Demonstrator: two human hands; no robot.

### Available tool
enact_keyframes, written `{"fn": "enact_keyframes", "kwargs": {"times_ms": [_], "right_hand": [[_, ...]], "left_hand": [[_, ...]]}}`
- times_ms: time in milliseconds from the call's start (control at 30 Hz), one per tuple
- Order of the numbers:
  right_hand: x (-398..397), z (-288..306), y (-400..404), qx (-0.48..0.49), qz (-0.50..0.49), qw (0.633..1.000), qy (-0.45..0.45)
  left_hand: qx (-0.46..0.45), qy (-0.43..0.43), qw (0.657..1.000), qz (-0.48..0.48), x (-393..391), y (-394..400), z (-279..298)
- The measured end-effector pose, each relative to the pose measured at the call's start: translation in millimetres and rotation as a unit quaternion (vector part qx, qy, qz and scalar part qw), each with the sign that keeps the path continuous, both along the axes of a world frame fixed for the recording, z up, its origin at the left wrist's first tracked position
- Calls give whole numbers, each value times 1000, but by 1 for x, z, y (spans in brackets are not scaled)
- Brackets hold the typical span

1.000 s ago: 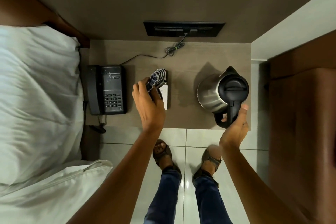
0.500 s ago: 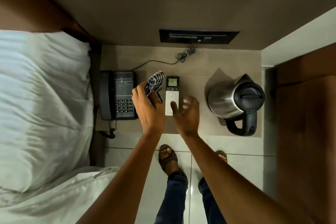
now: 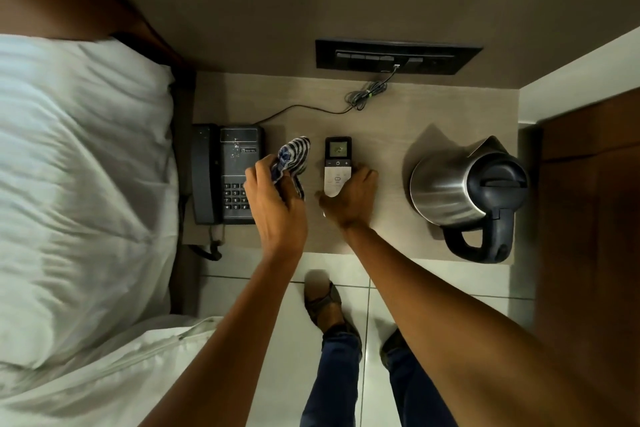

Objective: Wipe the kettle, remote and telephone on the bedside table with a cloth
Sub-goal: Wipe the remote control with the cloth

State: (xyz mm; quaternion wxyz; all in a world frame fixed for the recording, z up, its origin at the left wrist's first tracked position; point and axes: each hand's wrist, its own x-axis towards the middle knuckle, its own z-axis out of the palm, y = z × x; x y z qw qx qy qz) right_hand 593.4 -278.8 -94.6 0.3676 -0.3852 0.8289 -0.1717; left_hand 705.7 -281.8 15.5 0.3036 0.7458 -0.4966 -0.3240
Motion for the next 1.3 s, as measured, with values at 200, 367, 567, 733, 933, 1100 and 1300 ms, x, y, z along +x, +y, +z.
{"fn": "enact_keyframes", "kwargs": {"times_ms": [200, 367, 567, 733, 933, 1100, 1300], "right_hand": [[-6, 7, 7, -6, -118, 938, -325], [-12, 23, 15, -53, -165, 872, -457], [-24, 50, 15, -56, -259, 752, -604], [-24, 53, 8, -38, -266, 728, -631], [-30, 57, 5, -5, -239, 721, -650], [-30, 55, 9, 39, -263, 698, -665], [-15, 61, 9, -39, -259, 674, -691]], "left_hand": [[-10, 13, 1000, -7, -12, -8, 1], [-49, -17, 998, -43, -20, -17, 9], [-103, -100, 980, -138, -30, -43, 18], [-92, -195, 939, -269, -37, -63, 17], [-74, -218, 911, -344, -16, -6, 4], [-81, -177, 916, -351, 6, 41, 6], [-121, -149, 964, -186, -34, -52, 17]]}}
